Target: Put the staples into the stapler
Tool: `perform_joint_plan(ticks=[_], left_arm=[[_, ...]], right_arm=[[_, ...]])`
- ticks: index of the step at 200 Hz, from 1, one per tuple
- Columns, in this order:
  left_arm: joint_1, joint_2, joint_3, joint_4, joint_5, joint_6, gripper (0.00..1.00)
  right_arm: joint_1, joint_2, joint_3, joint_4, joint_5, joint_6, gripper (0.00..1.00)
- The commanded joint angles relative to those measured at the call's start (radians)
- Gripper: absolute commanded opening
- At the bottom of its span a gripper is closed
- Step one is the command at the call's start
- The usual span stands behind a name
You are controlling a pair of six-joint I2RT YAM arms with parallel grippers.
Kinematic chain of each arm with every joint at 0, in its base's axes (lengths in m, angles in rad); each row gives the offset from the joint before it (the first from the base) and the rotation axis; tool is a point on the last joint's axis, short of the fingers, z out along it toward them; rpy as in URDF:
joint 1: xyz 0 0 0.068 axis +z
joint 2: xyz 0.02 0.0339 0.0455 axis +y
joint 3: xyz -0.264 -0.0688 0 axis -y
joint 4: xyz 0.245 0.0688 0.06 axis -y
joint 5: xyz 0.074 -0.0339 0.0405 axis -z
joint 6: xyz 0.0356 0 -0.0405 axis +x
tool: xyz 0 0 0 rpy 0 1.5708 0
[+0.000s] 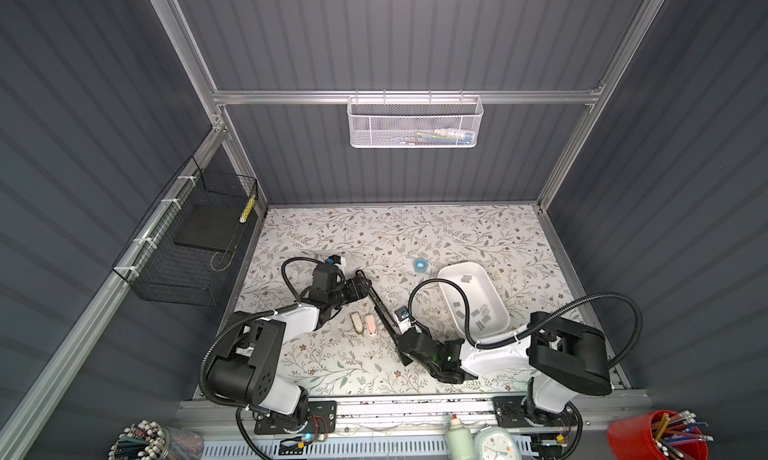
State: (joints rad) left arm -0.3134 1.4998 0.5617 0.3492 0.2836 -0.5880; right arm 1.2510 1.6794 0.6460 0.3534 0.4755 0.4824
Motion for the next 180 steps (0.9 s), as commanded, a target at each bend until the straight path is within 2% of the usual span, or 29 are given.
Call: perform_joint_plan(ticks=[1, 22, 64, 102, 180], left_arm=[[-0.003, 0.01, 0.006, -0.007, 0.007, -0.013, 0.75], [-0.003, 0.025, 0.008, 0.004, 0.013, -0.021, 0.75], [-0.004, 0.067, 0.025, -0.006, 0.013, -0.047, 0.76], [-0.003, 0.117, 0.046, -0.011, 0.019, -0.067, 0.77], [-0.003, 0.227, 0.073, 0.06, 0.108, -0.118, 0.77]], right_arm=[[0.003, 0.016, 0.0, 0.021, 0.036, 0.011, 0.3], [0.004, 0.009, -0.004, 0.028, 0.036, 0.018, 0.24], [-0.005, -0.002, -0.01, 0.062, 0.001, 0.071, 0.18], [-0.031, 0.004, -0.002, 0.077, -0.074, 0.129, 0.13], [-0.037, -0.005, -0.002, 0.117, -0.175, 0.151, 0.09]])
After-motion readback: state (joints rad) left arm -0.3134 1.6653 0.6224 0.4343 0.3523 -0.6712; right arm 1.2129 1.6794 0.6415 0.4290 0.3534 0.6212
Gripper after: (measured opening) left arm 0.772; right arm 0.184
